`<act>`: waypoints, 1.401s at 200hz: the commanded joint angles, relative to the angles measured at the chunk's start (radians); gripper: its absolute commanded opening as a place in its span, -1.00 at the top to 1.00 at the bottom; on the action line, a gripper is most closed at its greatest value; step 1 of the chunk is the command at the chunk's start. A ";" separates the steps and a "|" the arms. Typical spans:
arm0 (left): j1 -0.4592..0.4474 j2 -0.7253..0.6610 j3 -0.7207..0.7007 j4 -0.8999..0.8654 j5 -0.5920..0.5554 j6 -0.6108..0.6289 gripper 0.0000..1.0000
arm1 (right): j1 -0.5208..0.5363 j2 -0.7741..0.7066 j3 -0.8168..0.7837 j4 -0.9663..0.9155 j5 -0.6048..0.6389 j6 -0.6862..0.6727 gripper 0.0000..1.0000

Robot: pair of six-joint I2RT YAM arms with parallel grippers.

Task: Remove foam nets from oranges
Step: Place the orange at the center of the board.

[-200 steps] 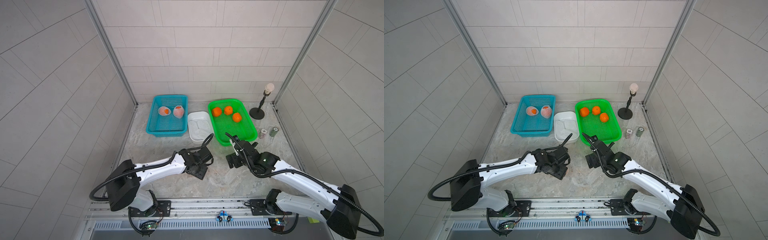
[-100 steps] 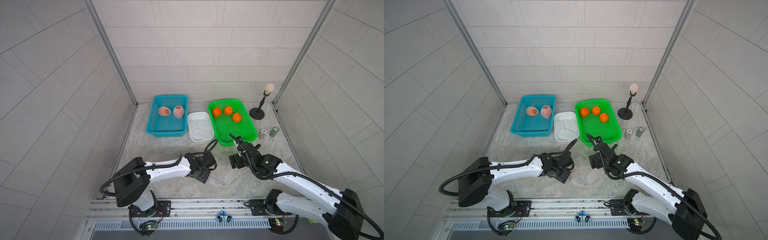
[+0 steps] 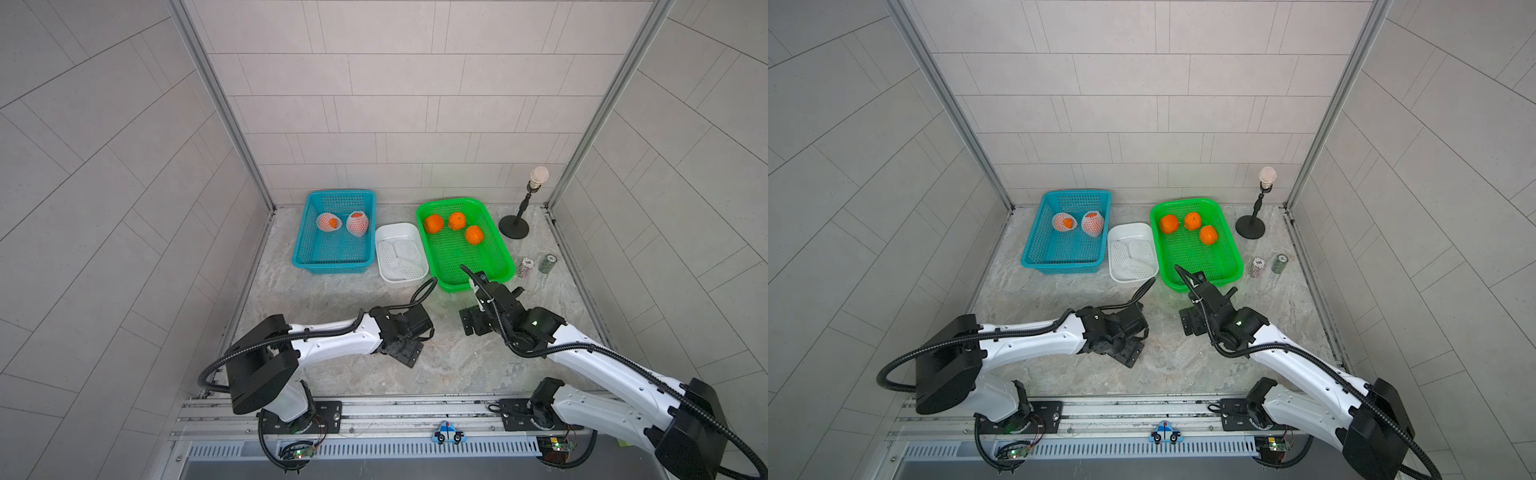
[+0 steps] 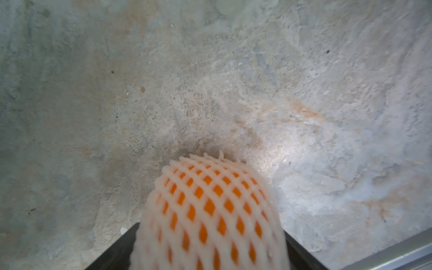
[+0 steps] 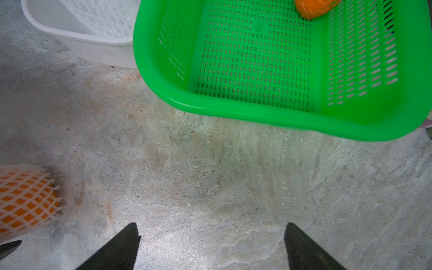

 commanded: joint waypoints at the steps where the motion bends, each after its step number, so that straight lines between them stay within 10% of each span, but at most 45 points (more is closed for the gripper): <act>1: -0.008 -0.061 -0.014 -0.018 -0.022 0.002 -0.84 | -0.005 -0.023 0.031 -0.018 -0.023 -0.025 -0.97; 113: -0.001 -0.313 -0.083 0.041 -0.060 -0.069 -0.93 | 0.018 -0.125 -0.062 0.220 -0.344 -0.151 -0.96; 163: 0.124 -0.514 -0.243 0.232 0.099 -0.146 -0.90 | 0.176 -0.129 -0.236 0.527 -0.404 -0.331 -0.86; 280: 0.341 -0.591 -0.328 0.201 0.213 -0.244 -1.00 | 0.338 0.228 -0.195 0.828 -0.456 -0.551 -1.00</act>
